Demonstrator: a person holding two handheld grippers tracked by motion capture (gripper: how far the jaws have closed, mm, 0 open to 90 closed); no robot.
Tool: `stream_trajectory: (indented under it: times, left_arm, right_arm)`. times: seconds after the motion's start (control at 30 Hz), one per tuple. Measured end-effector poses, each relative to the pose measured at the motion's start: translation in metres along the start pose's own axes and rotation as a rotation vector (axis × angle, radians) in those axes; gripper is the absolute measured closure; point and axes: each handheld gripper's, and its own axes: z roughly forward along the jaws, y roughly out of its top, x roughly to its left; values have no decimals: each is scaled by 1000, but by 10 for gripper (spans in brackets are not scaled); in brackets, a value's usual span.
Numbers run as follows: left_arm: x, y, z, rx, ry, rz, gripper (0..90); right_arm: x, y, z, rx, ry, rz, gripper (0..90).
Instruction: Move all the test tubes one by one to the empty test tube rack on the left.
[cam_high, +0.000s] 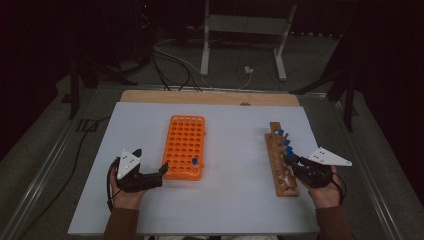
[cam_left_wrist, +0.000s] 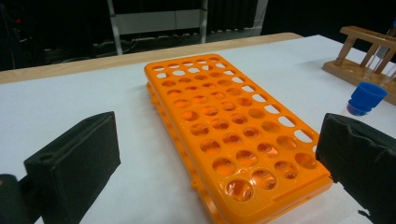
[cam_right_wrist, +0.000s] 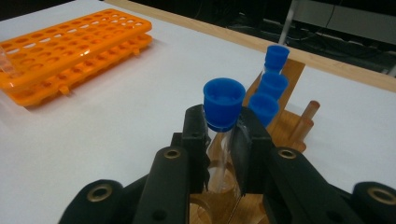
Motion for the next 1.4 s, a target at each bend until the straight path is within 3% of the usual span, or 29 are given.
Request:
stream_trajectory:
  times: [0.57,0.7,1.4]
  left_arm:
    - [-7,6,-1,-11,-32,7,6]
    - [-9,7,-1,-15,-46,8,6]
    - [-31,16,2,-14,-125,37,23]
  right_arm:
    - [4,34,-19,-65,-2,-41,770]
    - [7,40,-20,-86,18,-38,769]
    - [48,53,22,-64,166,-69,769]
